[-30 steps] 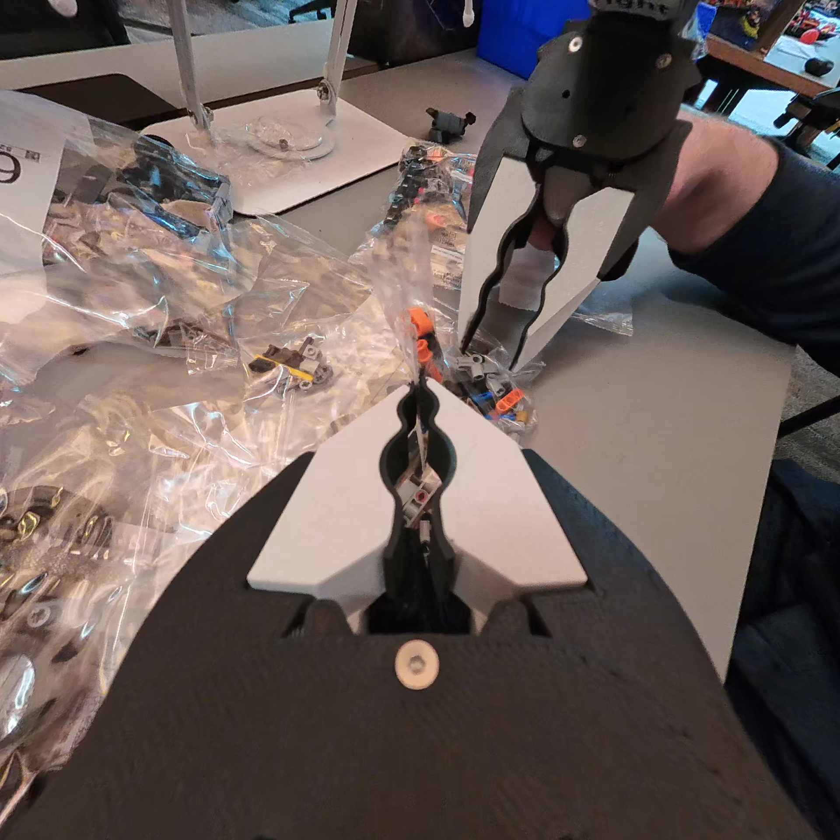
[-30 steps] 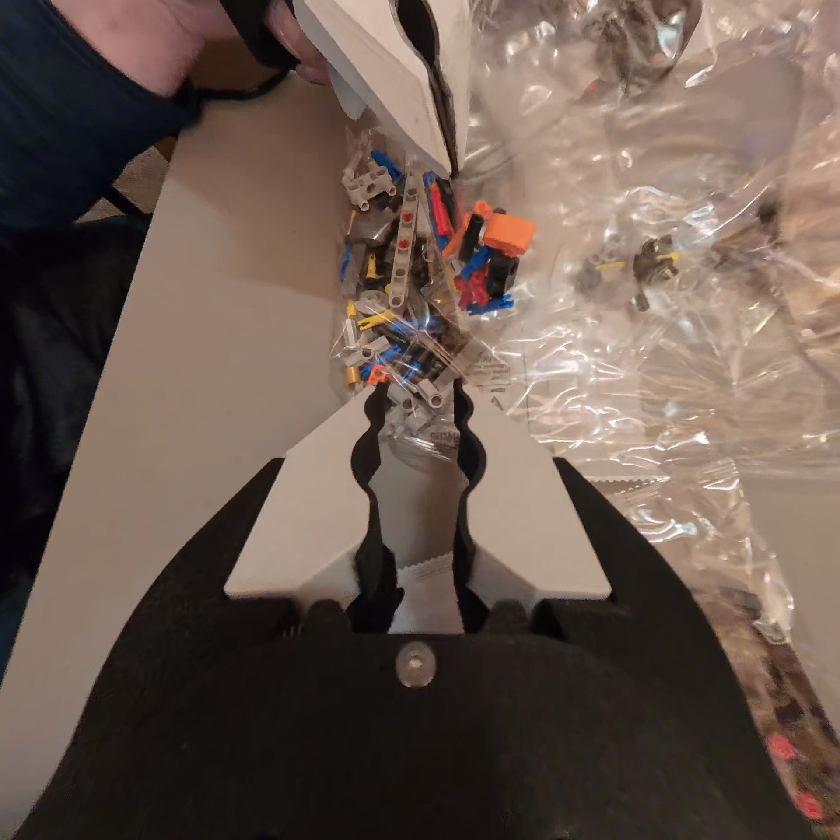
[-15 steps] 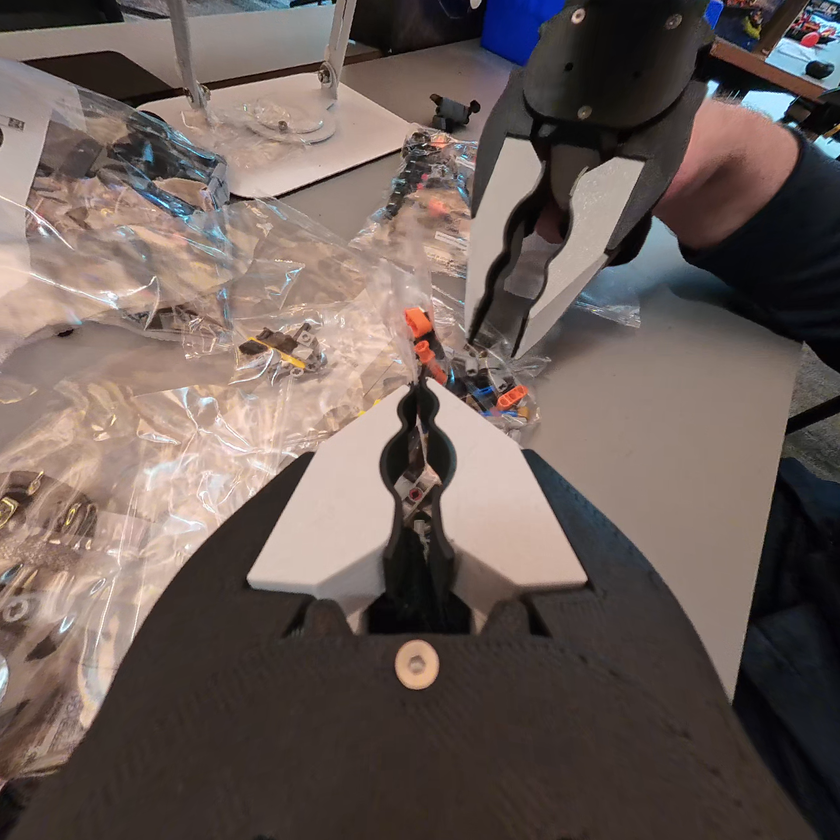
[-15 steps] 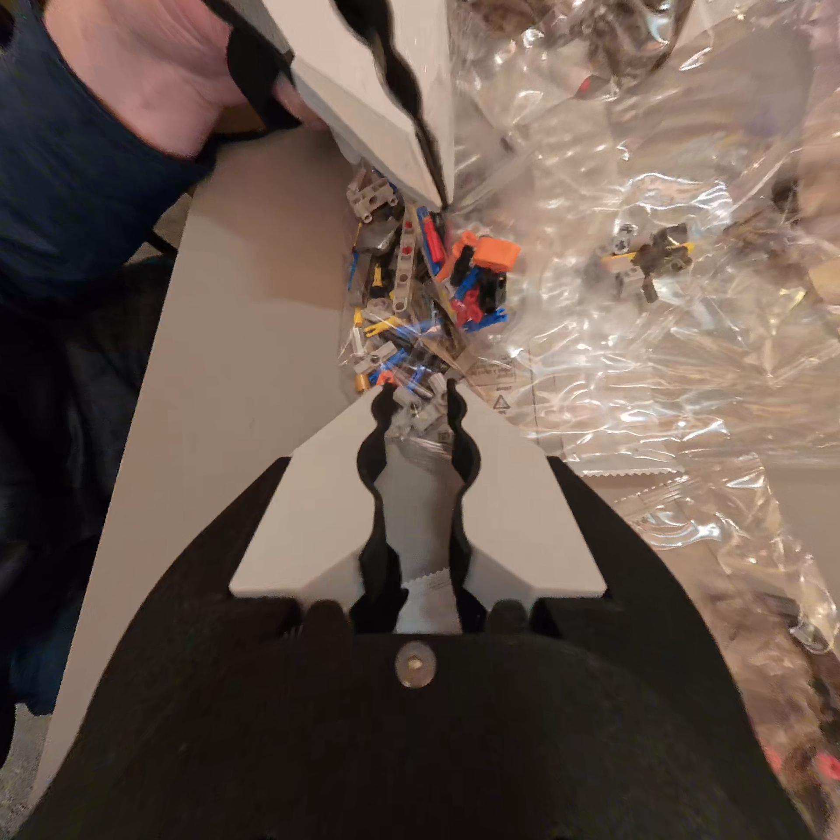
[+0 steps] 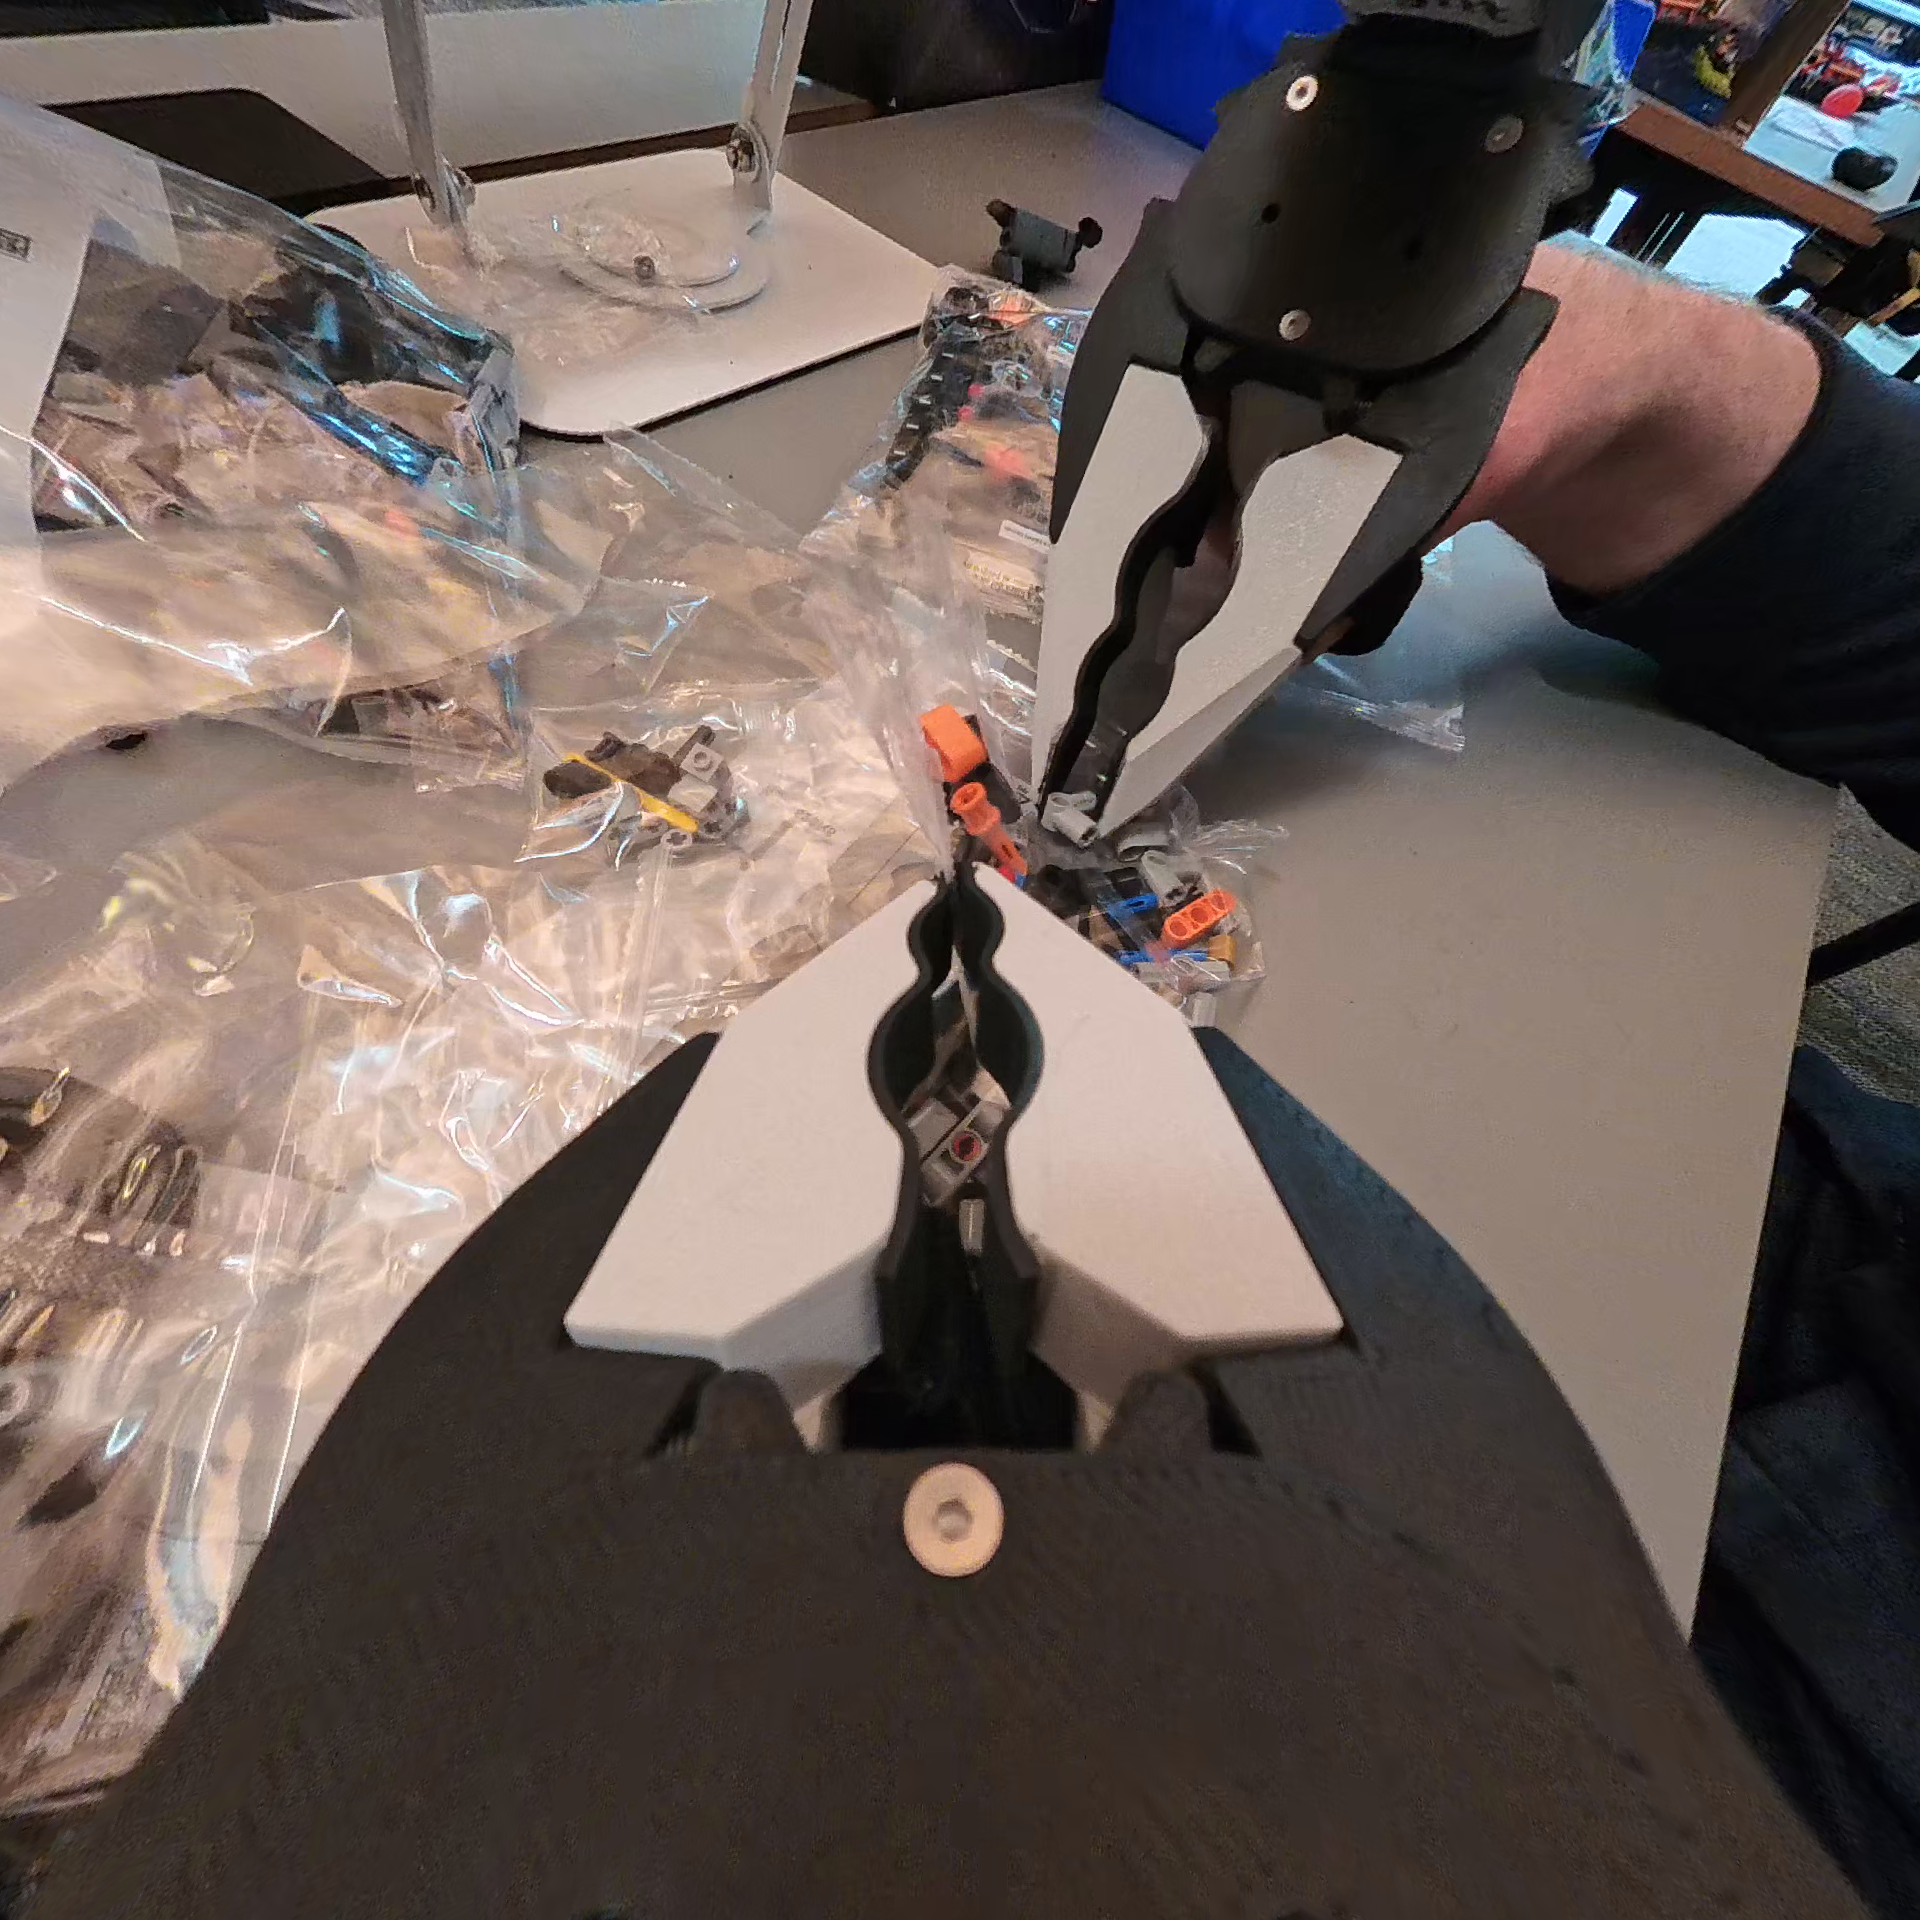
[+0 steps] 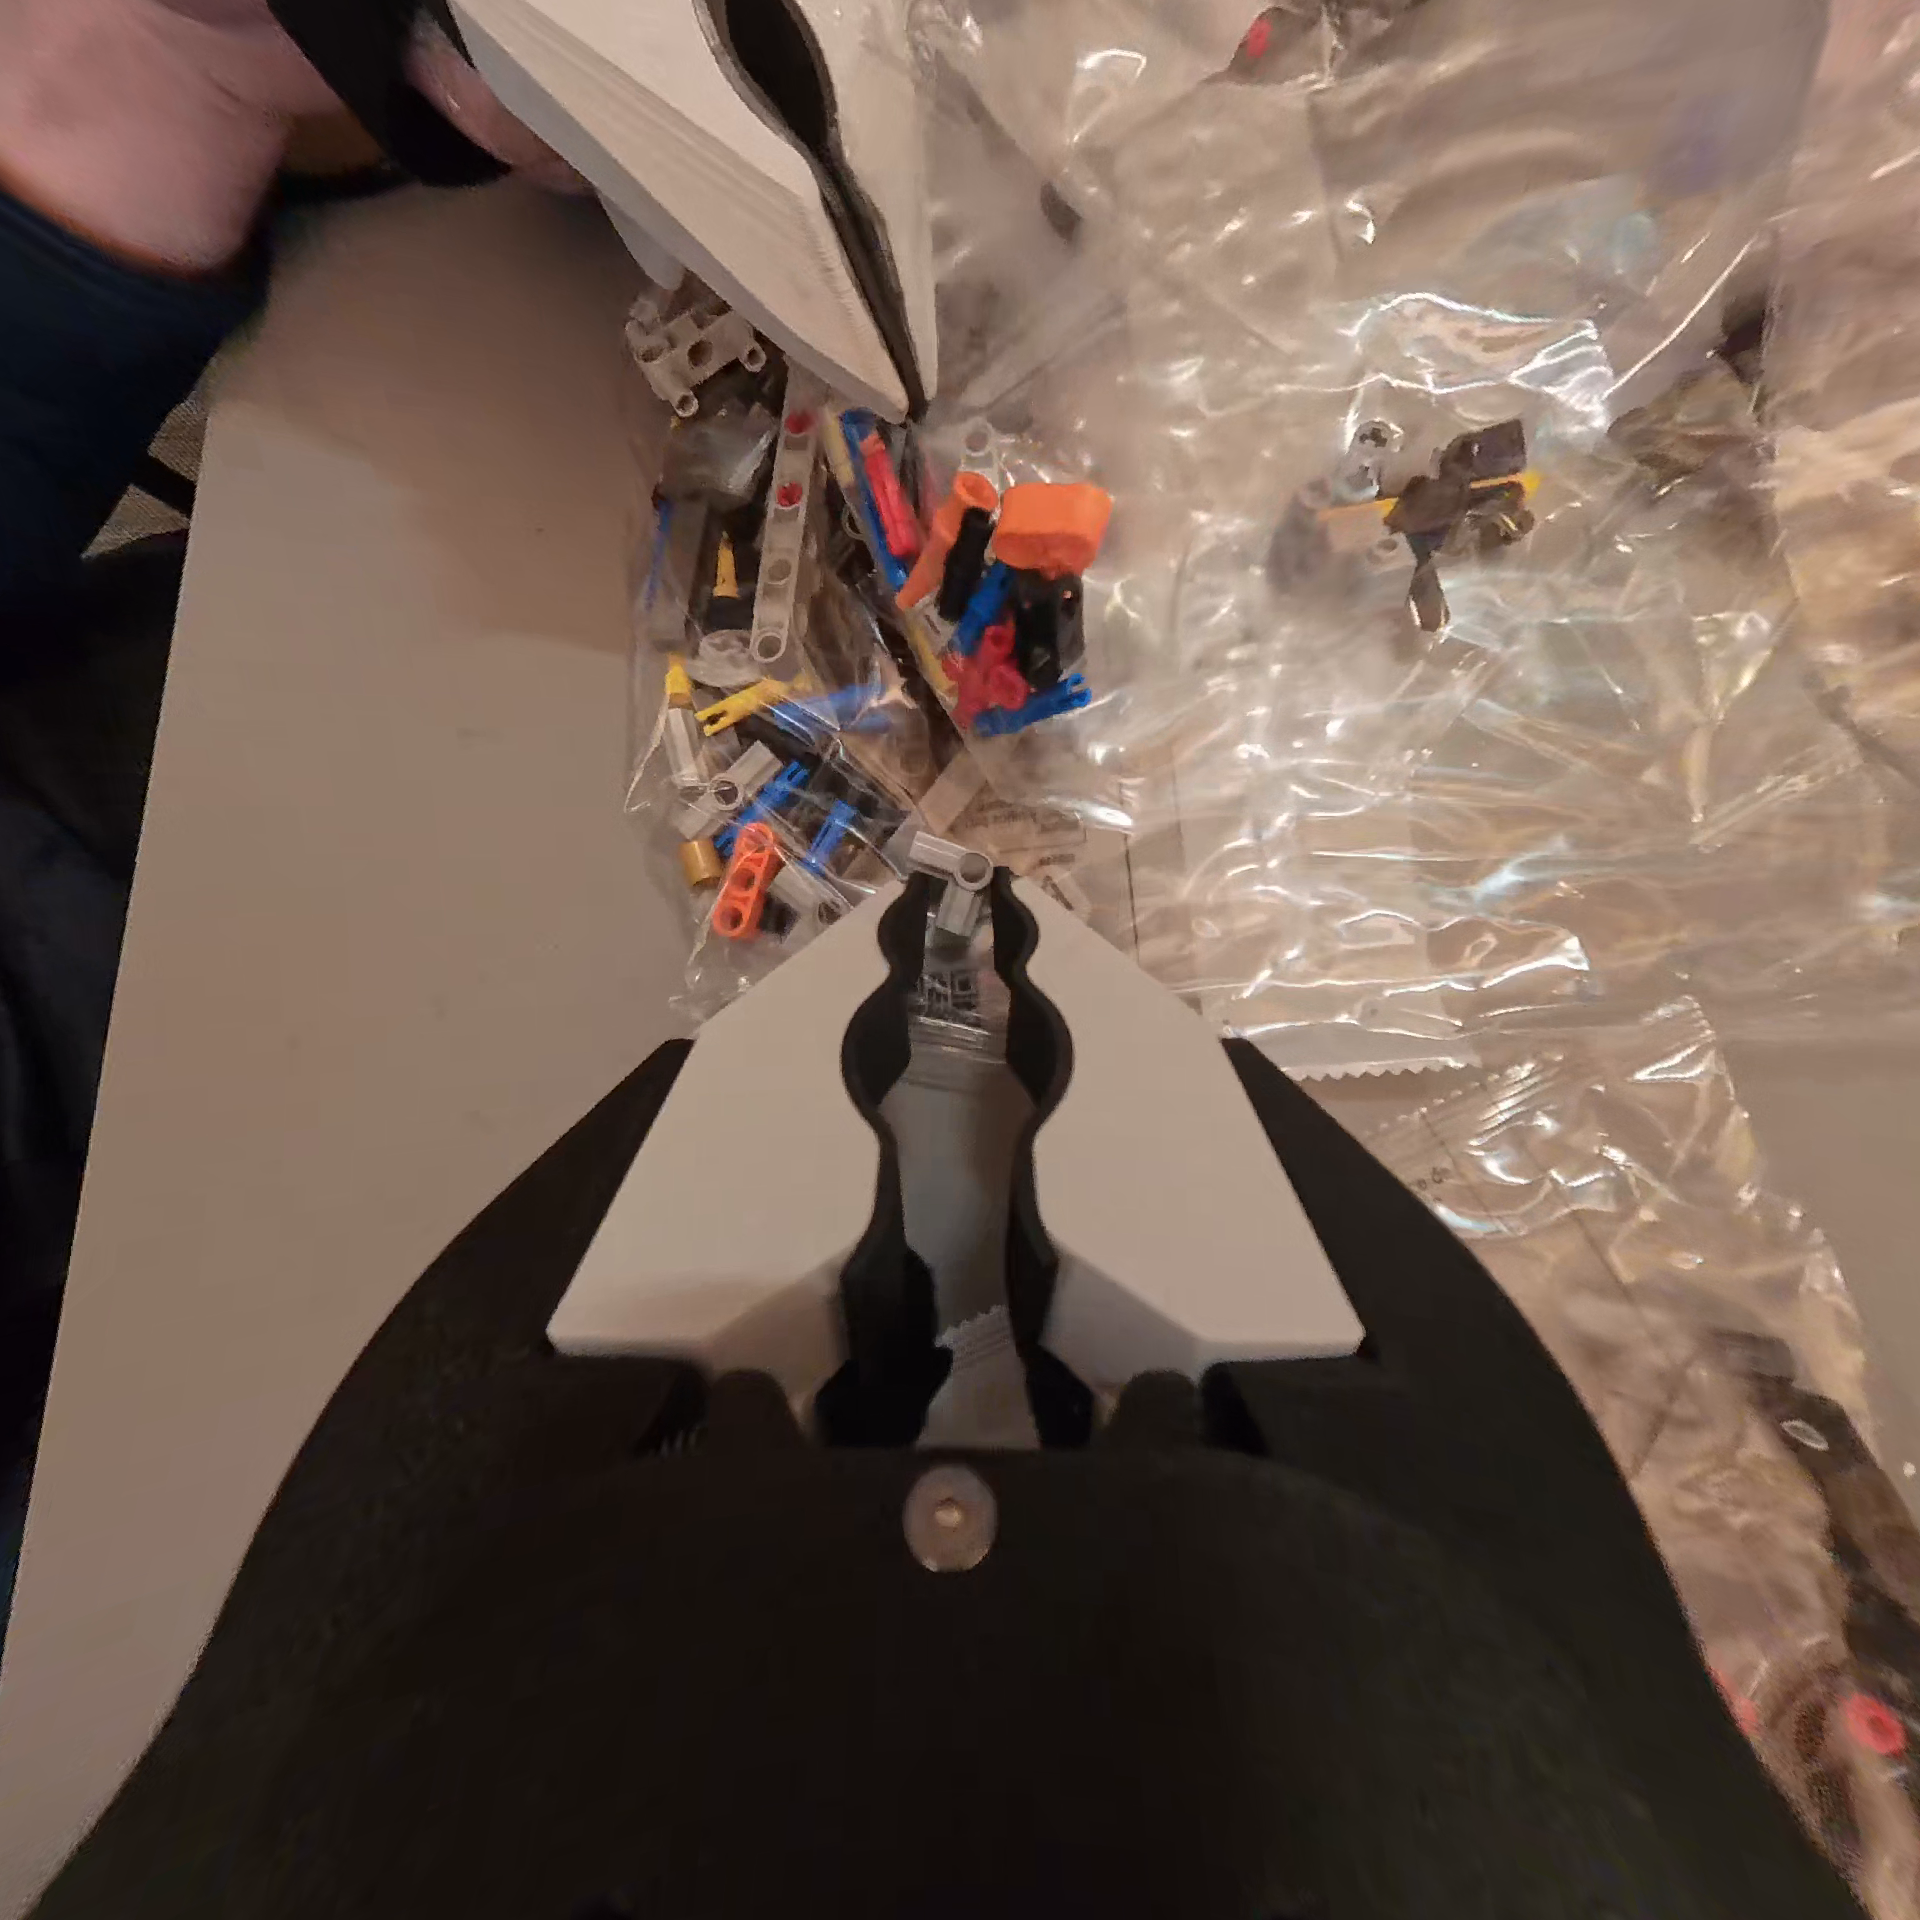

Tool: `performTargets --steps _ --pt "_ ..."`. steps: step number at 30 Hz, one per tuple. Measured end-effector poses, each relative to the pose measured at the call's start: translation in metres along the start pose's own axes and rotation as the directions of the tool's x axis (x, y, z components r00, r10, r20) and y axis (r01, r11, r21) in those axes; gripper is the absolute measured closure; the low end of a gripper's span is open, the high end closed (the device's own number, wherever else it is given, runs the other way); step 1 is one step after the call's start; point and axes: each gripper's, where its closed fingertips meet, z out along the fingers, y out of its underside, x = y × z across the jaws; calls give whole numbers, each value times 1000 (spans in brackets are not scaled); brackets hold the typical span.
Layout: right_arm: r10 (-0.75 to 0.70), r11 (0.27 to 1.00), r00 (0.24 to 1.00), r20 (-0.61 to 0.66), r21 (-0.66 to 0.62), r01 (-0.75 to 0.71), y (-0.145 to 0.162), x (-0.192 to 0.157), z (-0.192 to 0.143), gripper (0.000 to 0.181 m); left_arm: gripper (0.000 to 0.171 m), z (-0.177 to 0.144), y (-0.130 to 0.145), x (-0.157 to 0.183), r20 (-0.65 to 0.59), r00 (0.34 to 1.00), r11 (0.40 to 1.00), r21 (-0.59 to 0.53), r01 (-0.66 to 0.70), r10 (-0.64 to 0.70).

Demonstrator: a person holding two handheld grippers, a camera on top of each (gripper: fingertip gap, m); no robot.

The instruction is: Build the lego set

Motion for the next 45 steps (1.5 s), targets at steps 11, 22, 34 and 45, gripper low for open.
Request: performTargets --steps 11,22,34,45 --pt "-61 998 998 -29 6 61 -5 -2 0 173 171 0 0 0 -2 1000 1000 3 -2 2" --pt "-95 918 986 -134 372 139 -64 -2 -71 173 171 2 -5 9 -14 997 997 17 -70 71" --pt "-96 887 955 -280 411 210 -76 9 -77 173 171 9 -6 22 1 980 980 -25 -199 199" --pt "-50 905 976 -212 404 134 -68 14 -75 155 171 9 -7 22 6 979 978 -24 -206 206"
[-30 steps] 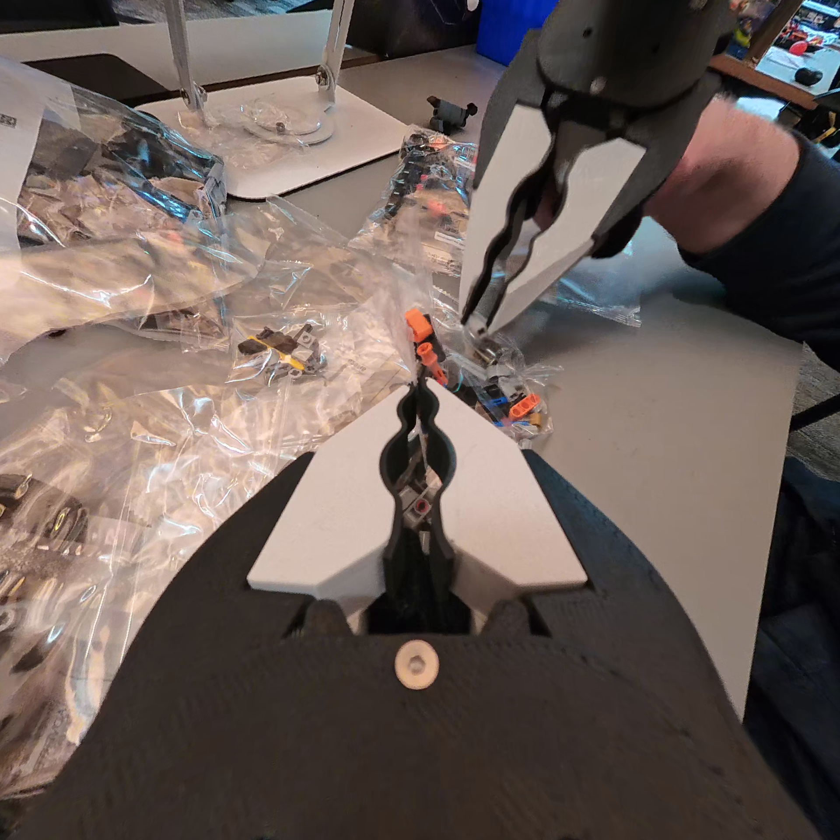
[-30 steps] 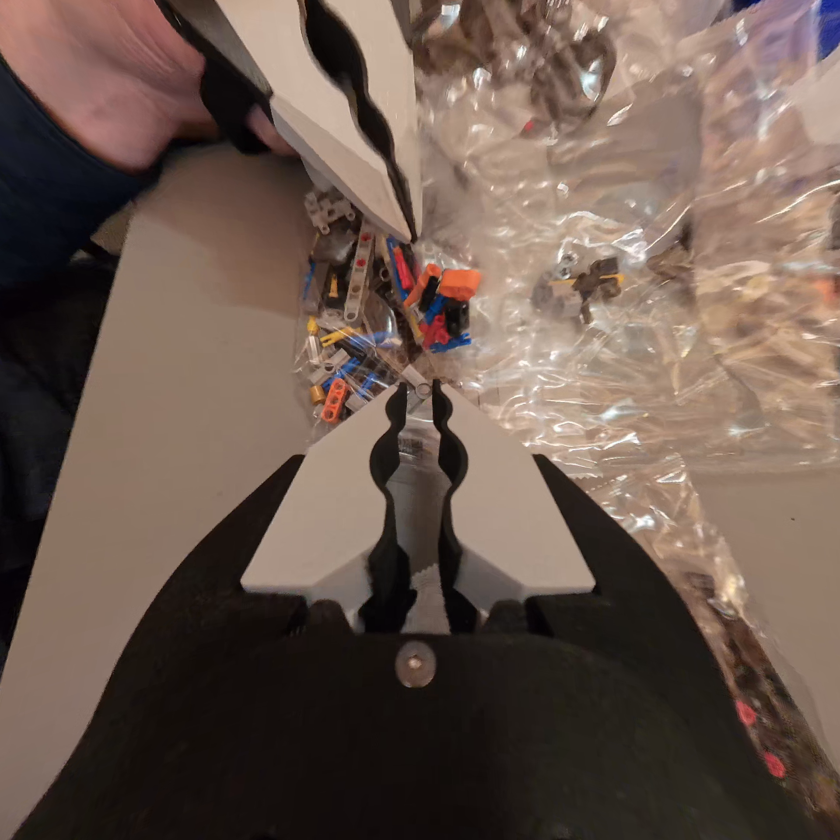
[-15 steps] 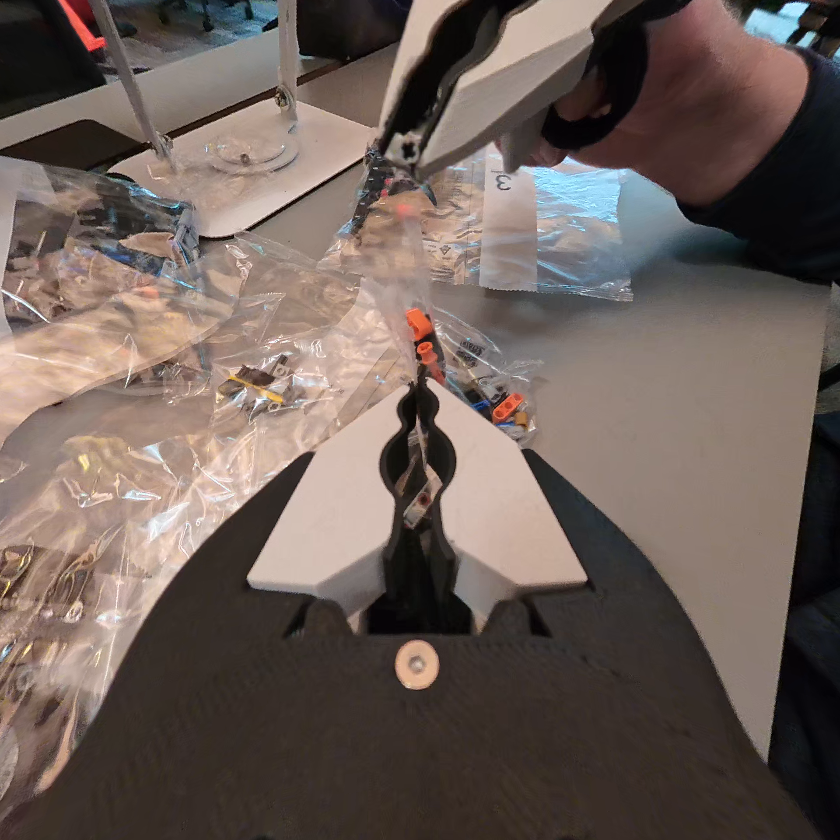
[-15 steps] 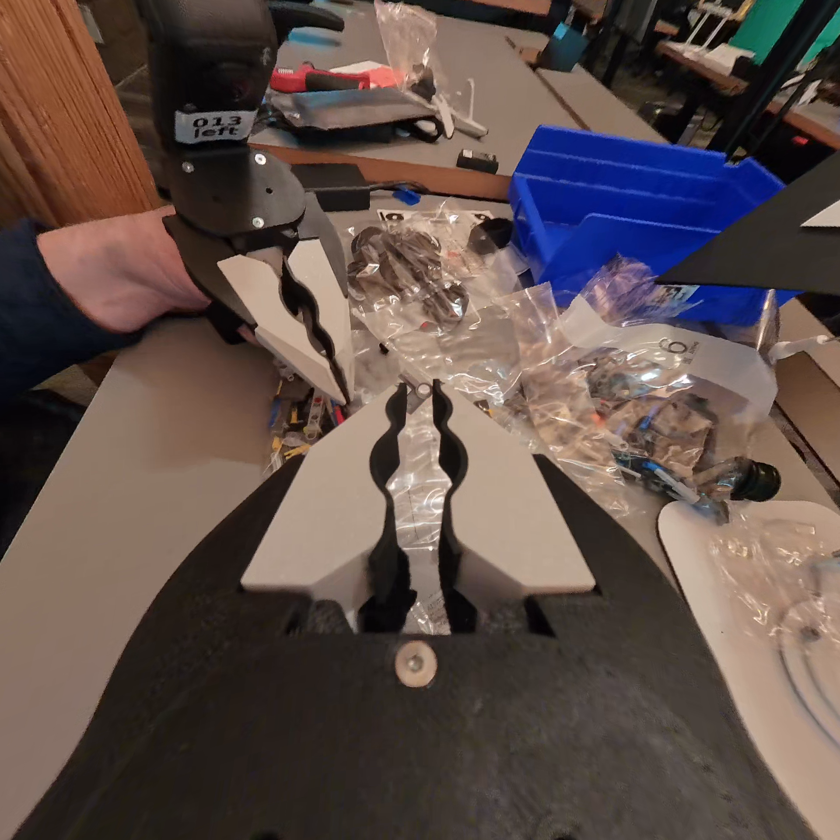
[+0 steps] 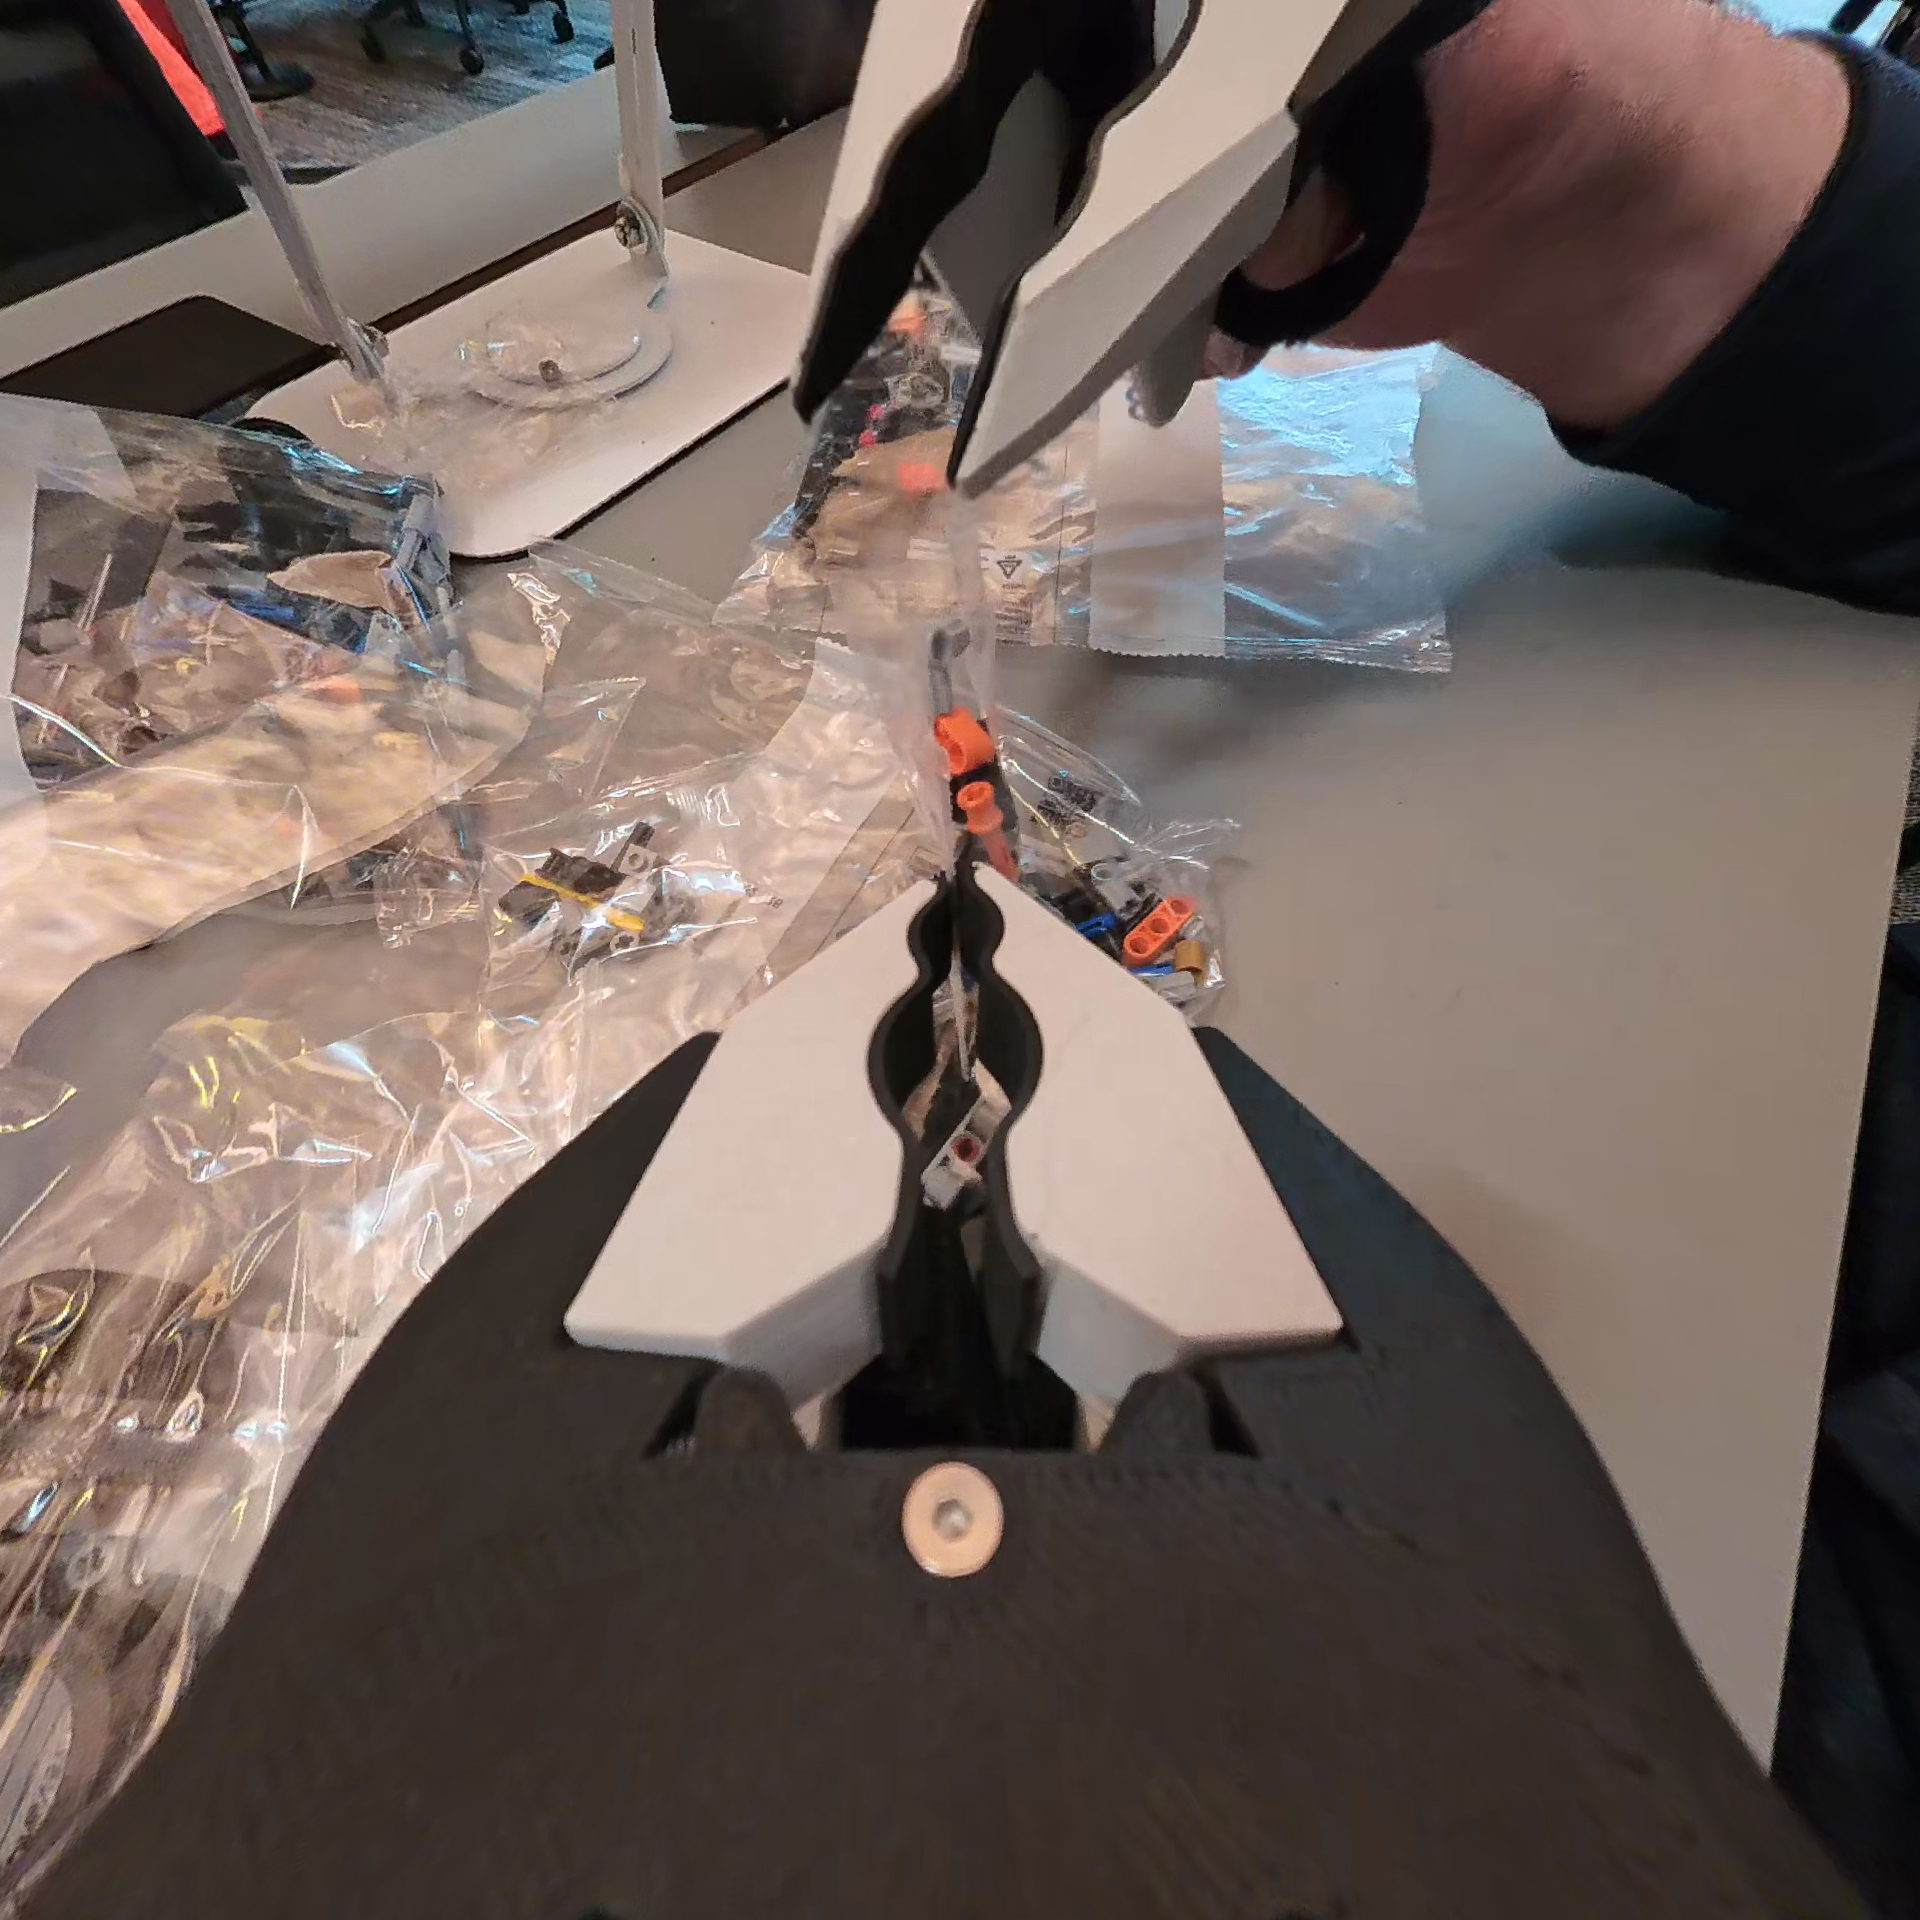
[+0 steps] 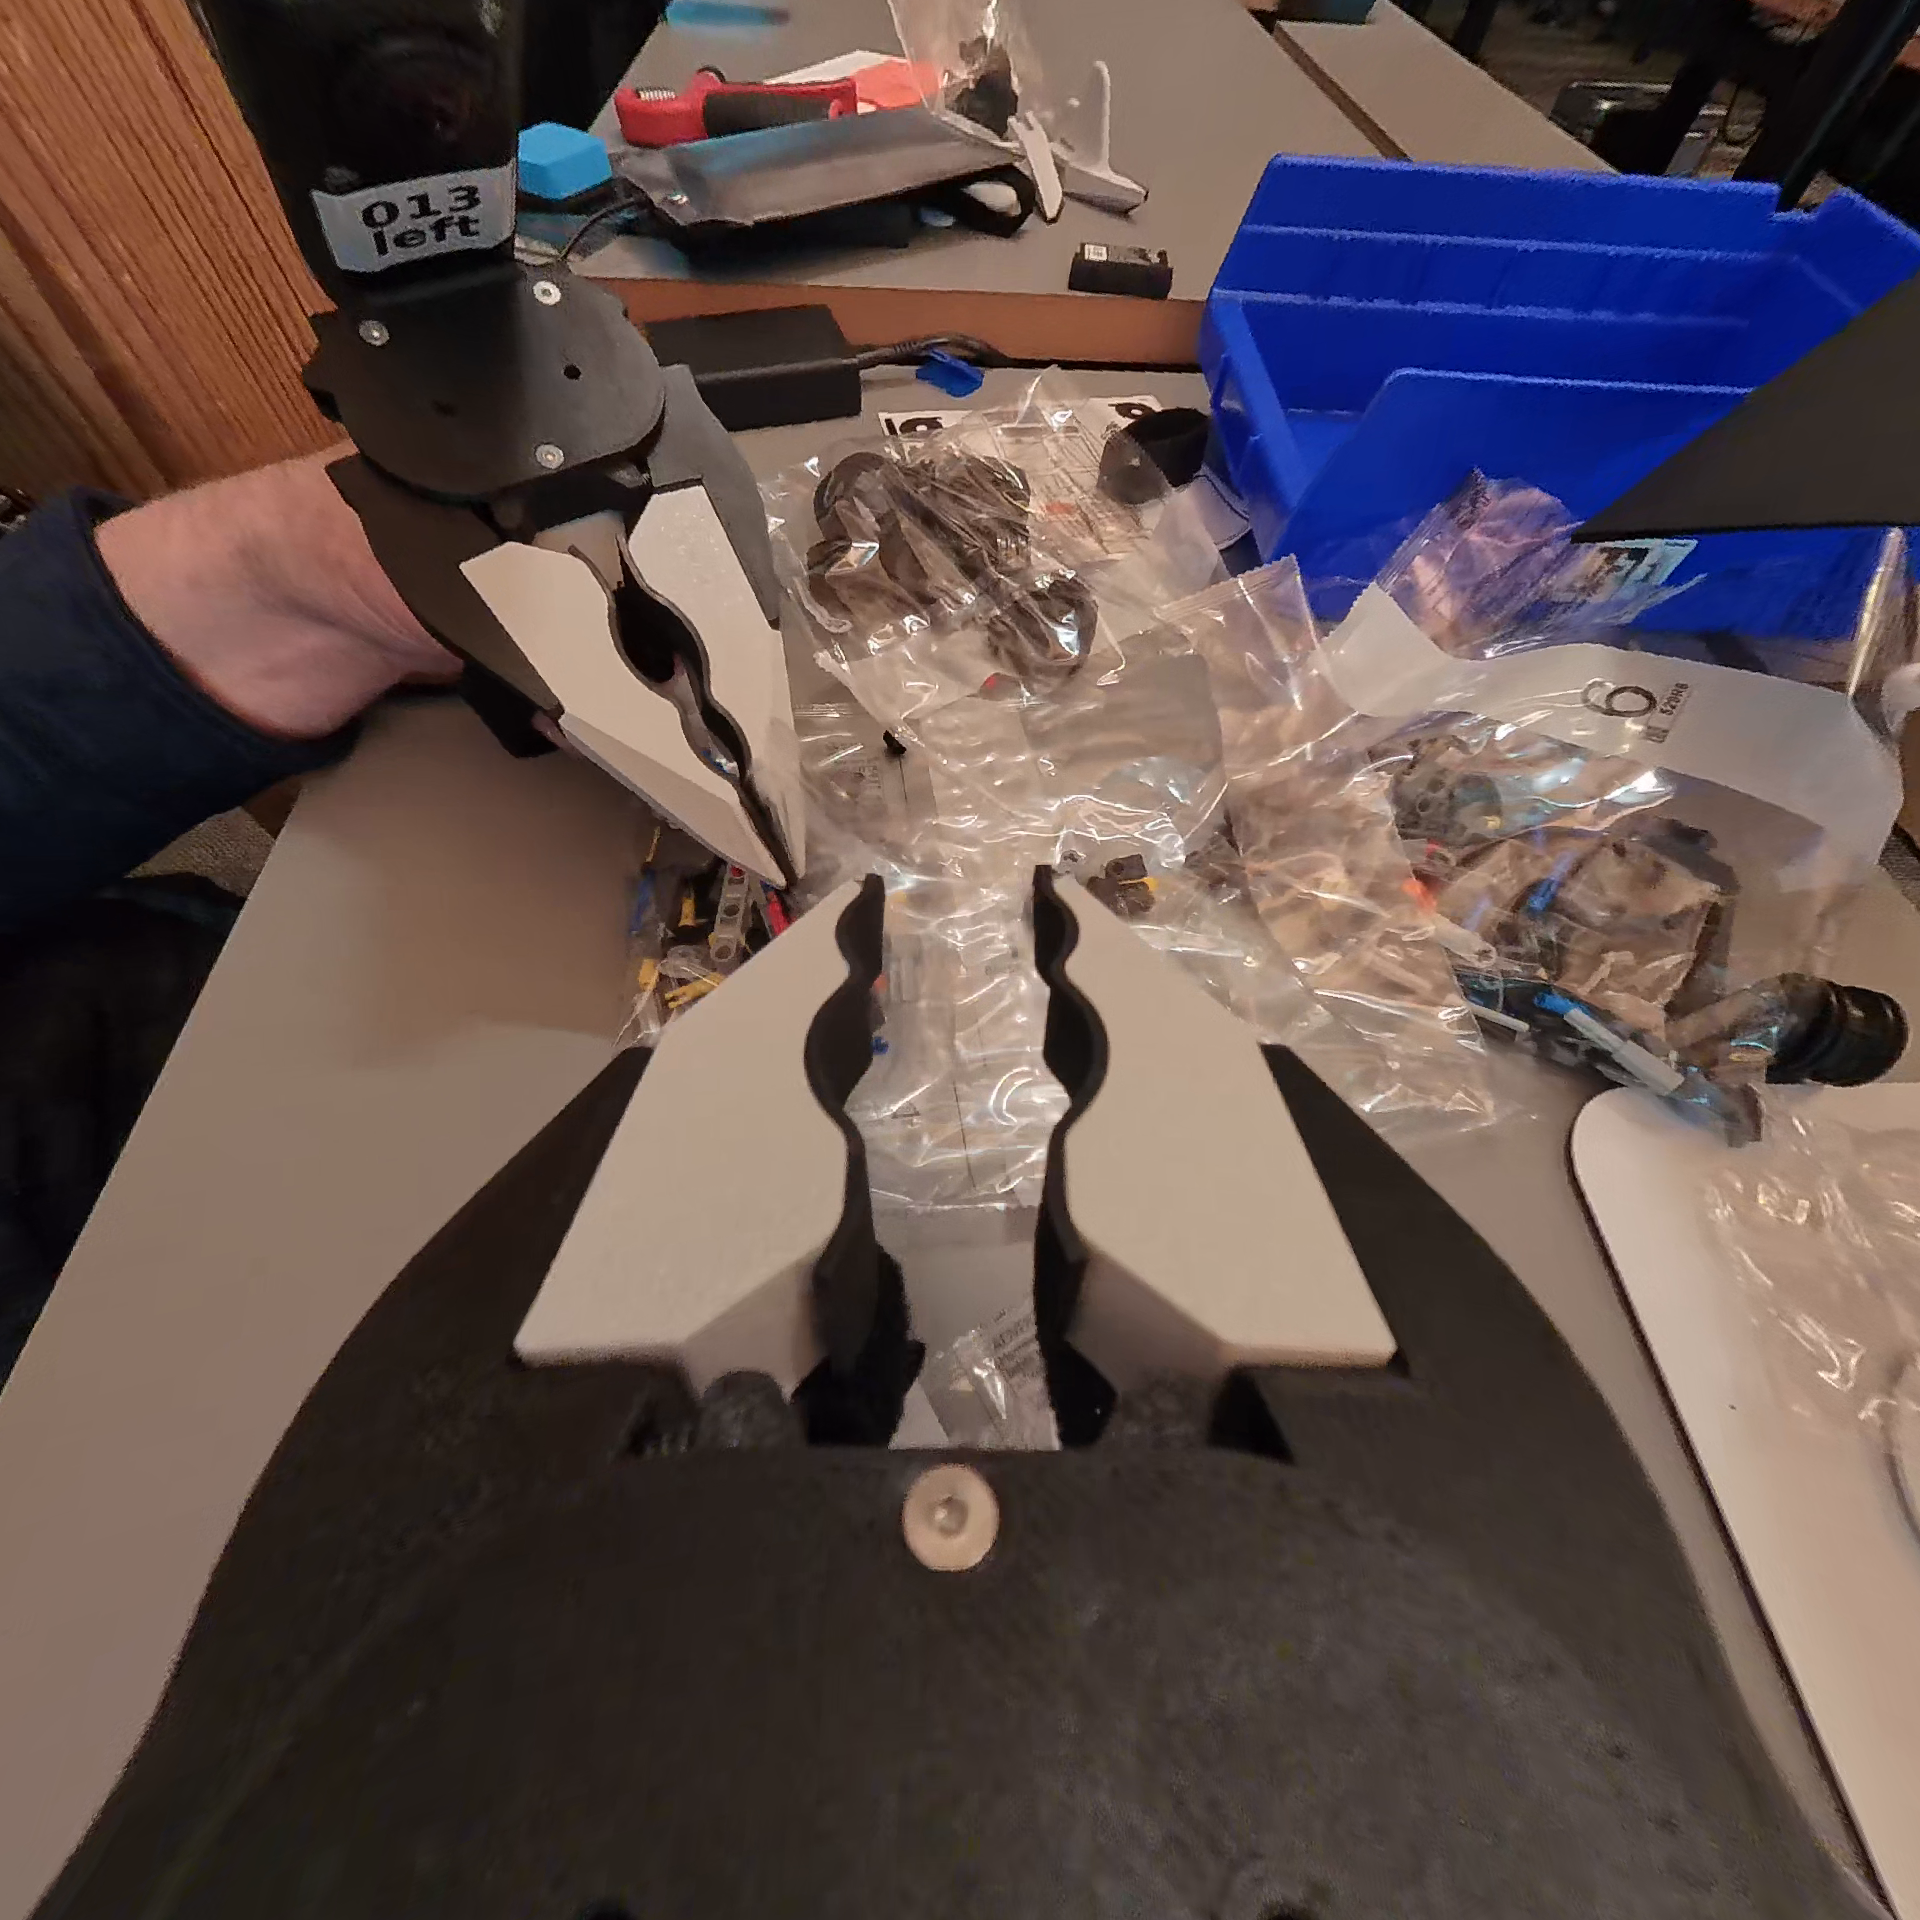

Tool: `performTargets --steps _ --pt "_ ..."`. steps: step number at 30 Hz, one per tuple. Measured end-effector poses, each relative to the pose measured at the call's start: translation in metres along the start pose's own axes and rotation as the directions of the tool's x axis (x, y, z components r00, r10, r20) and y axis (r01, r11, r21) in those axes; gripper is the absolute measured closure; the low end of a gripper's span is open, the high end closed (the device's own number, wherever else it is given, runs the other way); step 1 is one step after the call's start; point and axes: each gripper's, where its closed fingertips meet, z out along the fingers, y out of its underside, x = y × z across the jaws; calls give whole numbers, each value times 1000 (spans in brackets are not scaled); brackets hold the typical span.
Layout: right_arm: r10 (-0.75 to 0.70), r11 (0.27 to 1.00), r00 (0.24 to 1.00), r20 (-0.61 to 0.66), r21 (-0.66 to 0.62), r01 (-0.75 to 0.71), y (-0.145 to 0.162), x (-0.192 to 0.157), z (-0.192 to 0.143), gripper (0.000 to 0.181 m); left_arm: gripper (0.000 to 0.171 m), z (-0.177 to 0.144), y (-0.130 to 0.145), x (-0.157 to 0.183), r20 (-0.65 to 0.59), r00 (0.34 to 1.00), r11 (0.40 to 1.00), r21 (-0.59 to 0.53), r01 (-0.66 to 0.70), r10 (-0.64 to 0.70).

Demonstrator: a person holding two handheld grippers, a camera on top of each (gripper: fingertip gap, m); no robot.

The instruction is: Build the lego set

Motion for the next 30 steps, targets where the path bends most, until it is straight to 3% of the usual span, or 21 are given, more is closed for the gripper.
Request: performTargets --steps 6,9,11,15,19,22,26,29,30 --pt "100 995 985 143 -33 -96 13 -7 -2 125 171 -5 -11 2 -22 1000 998 61 14 -13" --pt "109 994 977 184 -39 -104 18 -15 7 140 171 -7 -16 4 -29 1000 997 78 10 -8" --pt "97 995 972 216 3 -100 12 -20 7 173 171 -5 -17 5 -28 1000 998 70 2 0" --pt "118 989 966 228 59 -135 3 -16 -2 177 170 -8 -27 4 -24 1000 993 113 15 -12" --pt "116 984 977 179 110 -137 -6 -2 -20 177 145 -13 -25 -5 38 999 996 87 17 -21" --pt "129 975 983 131 166 -150 -16 12 -39 177 115 -8 -16 3 20 999 999 6 36 -36" --pt "174 958 980 92 216 -190 -20 29 -58 176 98 20 3 16 16 998 986 -154 61 -59" --pt "192 950 978 78 235 -205 -19 37 -66 177 110 39 26 21 45 999 954 -298 30 -17" --pt "196 948 978 76 240 -209 -19 39 -68 177 124 43 24 25 26 999 957 -289 26 -19"
